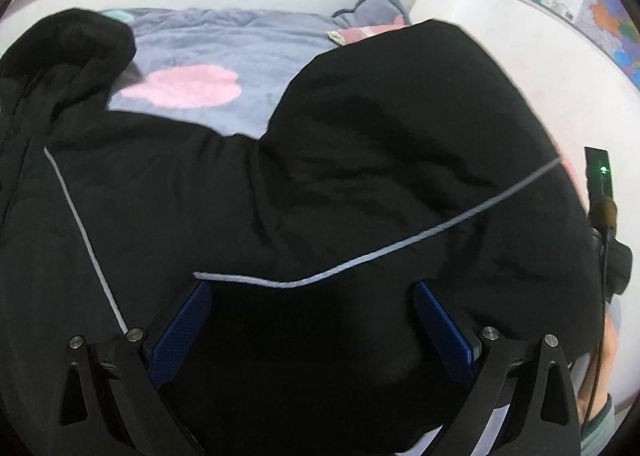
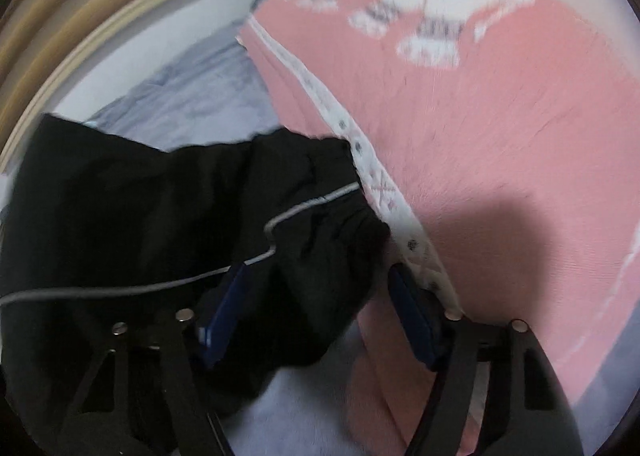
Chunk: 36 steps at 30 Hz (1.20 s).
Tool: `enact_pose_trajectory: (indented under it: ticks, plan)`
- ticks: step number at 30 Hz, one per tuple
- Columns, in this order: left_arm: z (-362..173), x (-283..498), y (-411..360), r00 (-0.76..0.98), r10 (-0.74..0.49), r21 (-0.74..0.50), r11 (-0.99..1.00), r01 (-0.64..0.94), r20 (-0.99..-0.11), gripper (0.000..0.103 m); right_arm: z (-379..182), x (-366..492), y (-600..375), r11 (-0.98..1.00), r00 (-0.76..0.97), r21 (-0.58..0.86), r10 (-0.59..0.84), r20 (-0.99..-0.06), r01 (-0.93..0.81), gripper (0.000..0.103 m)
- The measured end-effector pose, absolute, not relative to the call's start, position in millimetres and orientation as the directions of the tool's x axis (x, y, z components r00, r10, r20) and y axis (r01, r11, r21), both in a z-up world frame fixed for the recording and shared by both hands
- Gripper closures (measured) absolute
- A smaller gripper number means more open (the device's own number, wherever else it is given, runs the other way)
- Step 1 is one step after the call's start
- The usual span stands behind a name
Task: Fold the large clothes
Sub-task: 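Reach the right tool to the sleeve cuff by the pink pillow and grasp it, then carry the held sleeve across the jacket body with the right tool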
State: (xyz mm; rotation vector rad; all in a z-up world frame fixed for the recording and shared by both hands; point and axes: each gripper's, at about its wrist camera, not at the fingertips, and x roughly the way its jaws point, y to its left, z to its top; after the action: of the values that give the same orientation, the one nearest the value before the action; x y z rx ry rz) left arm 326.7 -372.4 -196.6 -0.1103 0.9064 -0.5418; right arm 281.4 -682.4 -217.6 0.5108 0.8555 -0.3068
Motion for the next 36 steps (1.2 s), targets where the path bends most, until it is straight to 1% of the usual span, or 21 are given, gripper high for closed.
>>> enact_pose_trajectory:
  ticks: [3, 4, 5, 6, 7, 9, 11, 16, 18, 20, 23, 27, 28, 29, 31, 32, 34, 36]
  plan:
    - [-201.6, 328.6, -370.4, 0.484, -0.501, -0.333, 0.857, 0.394, -0.717, 0.002, -227.4, 297.4, -679.9, 0.843, 0.621, 0.313, -0.031, -0.783, 0.437, 0.03]
    - [-202.5, 327.5, -368.6, 0.482, -0.505, -0.336, 0.855, 0.396, -0.716, 0.002, -229.3, 303.3, -676.5, 0.85, 0.614, 0.299, -0.037, -0.788, 0.434, 0.033]
    - [-202.7, 327.1, -369.1, 0.484, -0.502, -0.332, 0.856, 0.397, -0.716, 0.002, -230.1, 307.8, -674.8, 0.856, 0.615, 0.293, -0.037, -0.787, 0.426, 0.048]
    - [-200.2, 325.8, -369.3, 0.485, -0.5, -0.329, 0.857, 0.397, -0.718, 0.002, -230.7, 312.4, -671.1, 0.869, 0.622, 0.29, -0.025, -0.783, 0.4, 0.072]
    - [-199.7, 325.1, -369.9, 0.487, -0.497, -0.324, 0.858, 0.399, -0.718, 0.002, -230.2, 314.2, -668.5, 0.877, 0.621, 0.279, -0.027, -0.783, 0.391, 0.077]
    - [-195.4, 321.7, -371.3, 0.492, -0.491, -0.311, 0.86, 0.404, -0.719, 0.002, -223.3, 309.8, -666.1, 0.886, 0.643, 0.272, -0.039, -0.765, 0.377, 0.083]
    - [-188.6, 317.8, -372.4, 0.5, -0.494, -0.303, 0.857, 0.416, -0.711, 0.002, -209.9, 298.6, -666.6, 0.885, 0.678, 0.281, -0.051, -0.734, 0.372, 0.085]
    - [-137.4, 289.8, -395.1, 0.541, -0.536, -0.245, 0.819, 0.518, -0.648, 0.002, -147.2, 251.7, -679.7, 0.888, 0.747, 0.22, -0.181, -0.64, 0.404, 0.085]
    - [-115.2, 279.8, -412.7, 0.548, -0.559, -0.222, 0.797, 0.562, -0.622, 0.002, -127.6, 235.6, -692.0, 0.882, 0.753, 0.197, -0.228, -0.617, 0.428, 0.085]
    - [-107.5, 274.7, -426.1, 0.538, -0.573, -0.21, 0.78, 0.59, -0.618, 0.002, -116.2, 223.9, -706.0, 0.871, 0.746, 0.179, -0.266, -0.61, 0.457, 0.085]
    - [-115.1, 278.0, -454.5, 0.513, -0.551, -0.178, 0.776, 0.606, -0.658, 0.002, -119.4, 215.0, -726.0, 0.851, 0.721, 0.172, -0.293, -0.628, 0.496, 0.085]
    - [-164.5, 288.5, -476.2, 0.389, -0.507, -0.212, 0.777, 0.593, -0.769, 0.004, -150.6, 209.7, -750.5, 0.825, 0.683, 0.202, -0.27, -0.679, 0.528, 0.085]
    - [-181.4, 293.3, -481.0, 0.339, -0.476, -0.218, 0.785, 0.58, -0.812, 0.004, -160.3, 210.9, -753.5, 0.822, 0.677, 0.204, -0.268, -0.685, 0.532, 0.085]
    - [-192.4, 295.2, -484.0, 0.32, -0.446, -0.205, 0.795, 0.571, -0.836, 0.004, -161.9, 206.4, -761.4, 0.822, 0.678, 0.21, -0.262, -0.687, 0.53, 0.085]
    - [-191.9, 291.5, -486.2, 0.326, -0.438, -0.19, 0.794, 0.578, -0.838, 0.004, -170.9, 211.6, -762.2, 0.824, 0.695, 0.25, -0.221, -0.684, 0.508, 0.085]
    - [-187.5, 290.6, -484.8, 0.329, -0.446, -0.193, 0.789, 0.583, -0.832, 0.004, -168.9, 204.9, -765.9, 0.826, 0.698, 0.248, -0.223, -0.681, 0.506, 0.085]
    - [-179.3, 288.1, -478.4, 0.325, -0.486, -0.226, 0.774, 0.592, -0.811, 0.005, -166.9, 203.3, -763.2, 0.839, 0.707, 0.236, -0.224, -0.671, 0.489, 0.085]
    - [-168.6, 282.1, -466.0, 0.339, -0.53, -0.26, 0.761, 0.594, -0.778, 0.005, -160.1, 202.8, -756.6, 0.858, 0.741, 0.26, -0.186, -0.645, 0.442, 0.085]
